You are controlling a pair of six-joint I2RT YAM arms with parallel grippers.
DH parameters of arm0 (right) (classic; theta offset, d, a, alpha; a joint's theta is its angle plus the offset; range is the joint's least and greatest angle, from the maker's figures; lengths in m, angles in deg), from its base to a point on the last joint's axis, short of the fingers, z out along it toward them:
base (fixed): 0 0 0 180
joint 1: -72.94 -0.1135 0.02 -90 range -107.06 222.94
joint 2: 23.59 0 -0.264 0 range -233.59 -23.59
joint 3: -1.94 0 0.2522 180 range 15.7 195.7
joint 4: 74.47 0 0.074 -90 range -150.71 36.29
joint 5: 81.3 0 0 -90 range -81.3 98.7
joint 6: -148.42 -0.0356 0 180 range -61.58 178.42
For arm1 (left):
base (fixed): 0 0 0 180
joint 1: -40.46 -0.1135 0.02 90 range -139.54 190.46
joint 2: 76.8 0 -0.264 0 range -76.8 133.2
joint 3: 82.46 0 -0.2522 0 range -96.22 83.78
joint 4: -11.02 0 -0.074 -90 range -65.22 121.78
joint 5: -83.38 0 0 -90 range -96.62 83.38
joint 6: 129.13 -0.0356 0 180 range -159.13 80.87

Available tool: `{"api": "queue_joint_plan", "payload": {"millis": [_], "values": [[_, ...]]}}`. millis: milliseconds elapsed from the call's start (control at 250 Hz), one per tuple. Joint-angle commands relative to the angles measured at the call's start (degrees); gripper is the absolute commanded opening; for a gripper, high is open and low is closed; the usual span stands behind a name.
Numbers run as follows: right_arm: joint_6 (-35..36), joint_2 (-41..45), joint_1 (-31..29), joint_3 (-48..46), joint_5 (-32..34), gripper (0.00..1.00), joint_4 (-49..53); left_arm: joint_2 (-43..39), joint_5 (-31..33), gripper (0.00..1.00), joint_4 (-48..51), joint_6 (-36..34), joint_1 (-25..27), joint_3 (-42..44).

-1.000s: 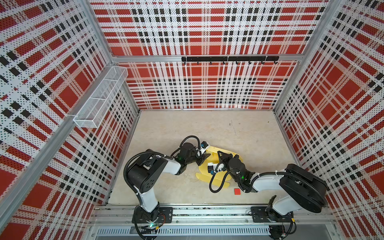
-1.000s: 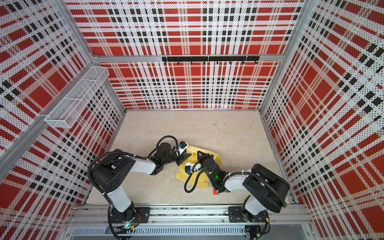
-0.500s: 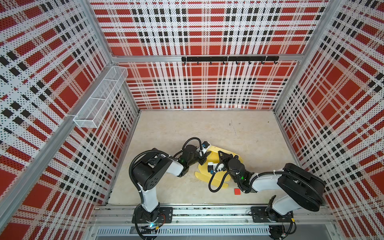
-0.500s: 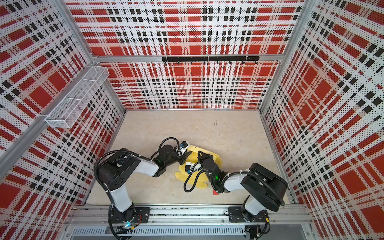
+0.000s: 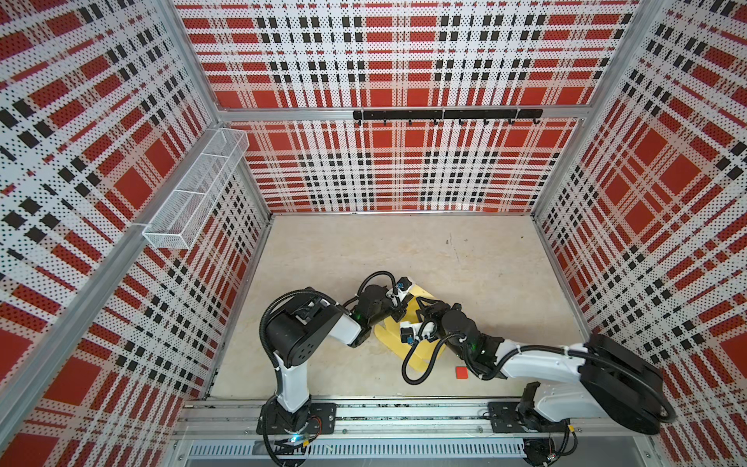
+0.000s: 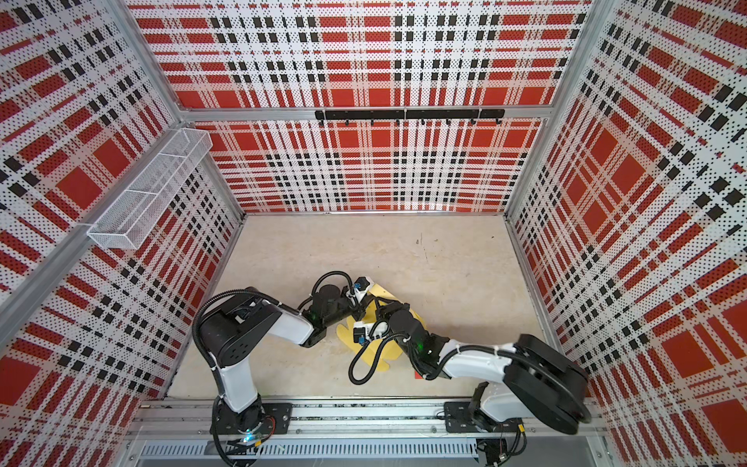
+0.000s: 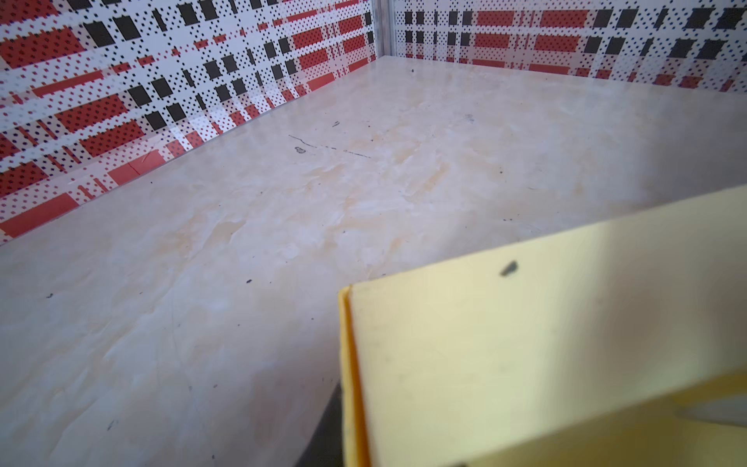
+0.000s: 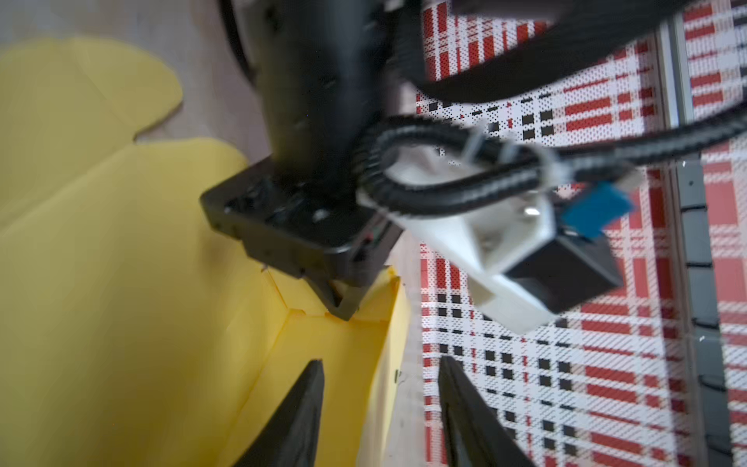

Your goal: Fold the paper box

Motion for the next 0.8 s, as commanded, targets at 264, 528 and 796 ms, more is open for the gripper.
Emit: {"api": "queue_joint_plan", "payload": {"millis": [264, 528, 796], "values": [[-48.14, 20.61, 3.97, 6.55, -8.32, 0.53, 24.21, 2.52, -0.93, 0.21, -6.83, -1.25, 0.39, 0.50], [-72.14, 5.68, 21.07, 18.07, -28.99, 0.57, 30.41, 2.67, -1.28, 0.21, -8.49, -1.57, 0.32, 1.36], [-83.94, -10.17, 27.60, 22.14, -42.70, 0.51, 23.21, 3.67, -1.01, 0.21, -10.18, -2.13, -0.11, 1.63]]}}
